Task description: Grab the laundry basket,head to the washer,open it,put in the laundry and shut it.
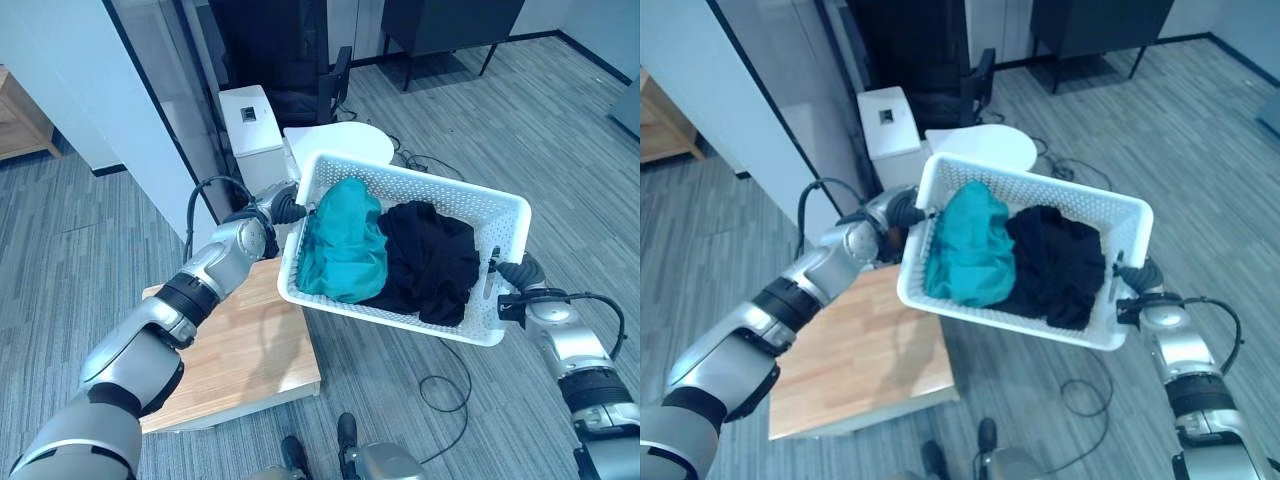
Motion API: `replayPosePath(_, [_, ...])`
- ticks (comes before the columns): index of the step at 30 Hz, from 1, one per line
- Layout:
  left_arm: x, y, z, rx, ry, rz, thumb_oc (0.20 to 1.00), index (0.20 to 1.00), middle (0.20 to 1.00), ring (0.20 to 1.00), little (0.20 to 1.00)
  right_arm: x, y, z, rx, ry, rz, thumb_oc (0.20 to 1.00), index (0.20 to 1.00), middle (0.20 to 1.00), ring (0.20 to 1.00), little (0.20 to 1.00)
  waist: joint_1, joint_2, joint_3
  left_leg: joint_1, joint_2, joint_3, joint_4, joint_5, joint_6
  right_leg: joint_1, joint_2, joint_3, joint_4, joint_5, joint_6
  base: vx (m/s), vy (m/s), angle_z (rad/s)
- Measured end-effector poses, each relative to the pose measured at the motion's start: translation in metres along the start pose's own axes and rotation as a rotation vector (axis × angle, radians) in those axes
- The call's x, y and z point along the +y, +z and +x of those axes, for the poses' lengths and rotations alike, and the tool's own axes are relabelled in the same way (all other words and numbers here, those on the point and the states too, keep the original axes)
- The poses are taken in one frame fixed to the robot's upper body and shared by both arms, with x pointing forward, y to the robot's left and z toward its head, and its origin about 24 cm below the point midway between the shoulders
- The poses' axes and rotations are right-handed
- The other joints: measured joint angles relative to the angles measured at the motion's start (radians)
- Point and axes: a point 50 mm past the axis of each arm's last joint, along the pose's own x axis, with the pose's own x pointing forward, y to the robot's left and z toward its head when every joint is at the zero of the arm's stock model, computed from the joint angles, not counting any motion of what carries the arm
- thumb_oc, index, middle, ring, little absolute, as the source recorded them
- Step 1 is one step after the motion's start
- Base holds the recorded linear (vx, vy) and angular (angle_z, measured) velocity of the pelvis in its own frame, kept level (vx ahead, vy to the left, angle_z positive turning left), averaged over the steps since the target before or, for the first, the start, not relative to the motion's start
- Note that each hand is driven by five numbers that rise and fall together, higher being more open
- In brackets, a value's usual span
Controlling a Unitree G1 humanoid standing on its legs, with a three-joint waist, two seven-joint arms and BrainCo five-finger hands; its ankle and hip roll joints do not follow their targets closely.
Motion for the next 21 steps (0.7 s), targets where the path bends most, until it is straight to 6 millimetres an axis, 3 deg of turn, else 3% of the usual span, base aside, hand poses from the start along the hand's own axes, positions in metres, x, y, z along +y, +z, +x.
replayPosePath(8, [-0.024, 0.002, 0.006, 0.026, -0.062, -0.019, 0.2, 0.2, 0.2, 0.2, 0.2, -0.011, -0.015, -0.009, 0.031, -0.011, -0.004, 0.2, 0.2, 0.2, 0.2, 0.2, -0.007, 0.012, -0.009, 0.005, -0.003, 0.011, -0.004, 0.0, 0.0, 0.001, 0.0, 0.017, -0.002, 0.003, 0.005, -0.04, 0.0, -0.07])
replayPosePath(11, [-0.028, 0.001, 0.006, 0.03, -0.074, -0.019, 0.2, 0.2, 0.2, 0.2, 0.2, -0.012, -0.015, -0.01, 0.032, -0.012, 0.002, 0.2, 0.2, 0.2, 0.2, 0.2, -0.017, 0.023, -0.016, -0.007, -0.006, 0.043, -0.004, 0.0, 0.001, -0.033, 0.002, 0.064, -0.002, 0.017, 0.025, -0.12, -0.011, -0.37])
replayPosePath(12, [-0.029, 0.0, 0.005, 0.033, -0.076, -0.03, 0.2, 0.2, 0.2, 0.2, 0.2, -0.011, -0.015, -0.009, 0.032, -0.011, 0.002, 0.2, 0.2, 0.2, 0.2, 0.2, -0.017, 0.024, -0.016, -0.009, -0.003, 0.058, -0.002, 0.0, 0.001, -0.044, 0.008, 0.075, 0.0, 0.025, 0.036, -0.04, -0.032, -0.76])
replayPosePath(13, [-0.029, -0.004, 0.005, 0.049, -0.076, -0.03, 0.2, 0.2, 0.2, 0.2, 0.2, -0.007, -0.015, -0.009, 0.032, 0.001, 0.006, 0.2, 0.2, 0.2, 0.2, 0.2, -0.004, 0.027, -0.016, -0.014, 0.009, 0.091, 0.0, -0.001, 0.002, -0.068, 0.018, 0.091, 0.009, 0.048, 0.076, -0.1, -0.104, -0.86])
replayPosePath(14, [-0.028, -0.007, 0.005, 0.058, -0.075, -0.028, 0.2, 0.2, 0.2, 0.2, 0.2, -0.004, -0.015, -0.009, 0.034, 0.011, -0.003, 0.2, 0.2, 0.2, 0.2, 0.2, 0.004, 0.026, -0.015, -0.009, 0.021, 0.11, -0.002, -0.002, 0.006, -0.077, 0.013, 0.074, 0.016, 0.018, 0.115, -0.1, -0.108, -0.94])
replayPosePath(15, [-0.028, -0.008, 0.005, 0.06, -0.078, -0.026, 0.2, 0.2, 0.2, 0.2, 0.2, -0.004, -0.016, -0.009, 0.038, 0.012, -0.004, 0.2, 0.2, 0.2, 0.2, 0.2, 0.007, 0.027, -0.015, -0.01, 0.029, 0.134, 0.004, -0.009, 0.014, -0.084, -0.006, -0.002, 0.043, -0.031, 0.101, -0.15, -0.168, -0.71])
replayPosePath(16, [-0.025, -0.013, 0.003, 0.066, -0.074, -0.018, 0.2, 0.2, 0.2, 0.2, 0.2, -0.001, -0.016, -0.007, 0.043, 0.014, 0.005, 0.2, 0.2, 0.2, 0.2, 0.2, 0.017, 0.031, -0.016, -0.021, 0.042, 0.175, 0.025, -0.016, 0.02, -0.11, -0.048, -0.134, 0.117, -0.067, 0.081, -0.08, -0.136, -0.94])
replayPosePath(17, [-0.028, -0.011, 0.003, 0.054, -0.082, -0.028, 0.2, 0.2, 0.2, 0.2, 0.2, 0.0, -0.015, -0.006, 0.041, 0.014, 0.012, 0.2, 0.2, 0.2, 0.2, 0.2, 0.038, 0.039, -0.014, -0.019, 0.063, 0.224, 0.041, -0.032, 0.033, -0.14, -0.137, -0.354, 0.238, -0.112, 0.034, -0.12, -0.277, -1.4])
replayPosePath(18, [-0.026, -0.016, 0.002, 0.068, -0.084, -0.016, 0.2, 0.2, 0.2, 0.2, 0.2, 0.005, -0.013, -0.004, 0.038, 0.027, 0.003, 0.2, 0.2, 0.2, 0.2, 0.2, 0.066, 0.045, -0.012, -0.009, 0.093, 0.296, 0.067, -0.038, 0.026, -0.152, -0.263, -0.44, 0.353, -0.153, 0.068, -0.09, -0.294, -1.48])
replayPosePath(20, [-0.022, -0.023, 0.0, 0.085, -0.074, -0.018, 0.2, 0.2, 0.2, 0.2, 0.2, 0.013, -0.008, -0.001, 0.033, 0.045, 0.004, 0.2, 0.2, 0.2, 0.2, 0.2, 0.082, 0.035, -0.017, 0.013, 0.111, 0.346, 0.069, -0.033, 0.018, -0.15, -0.353, -0.423, 0.37, -0.161, 0.117, -0.06, -0.234, -1.08])
replayPosePath(21, [-0.019, -0.026, 0.0, 0.097, -0.069, -0.023, 0.2, 0.2, 0.2, 0.2, 0.2, 0.017, -0.004, 0.001, 0.026, 0.053, 0.007, 0.2, 0.2, 0.2, 0.2, 0.2, 0.09, 0.023, -0.023, 0.02, 0.114, 0.368, 0.072, -0.029, 0.01, -0.149, -0.382, -0.416, 0.36, -0.152, 0.124, -0.04, -0.204, -0.83])
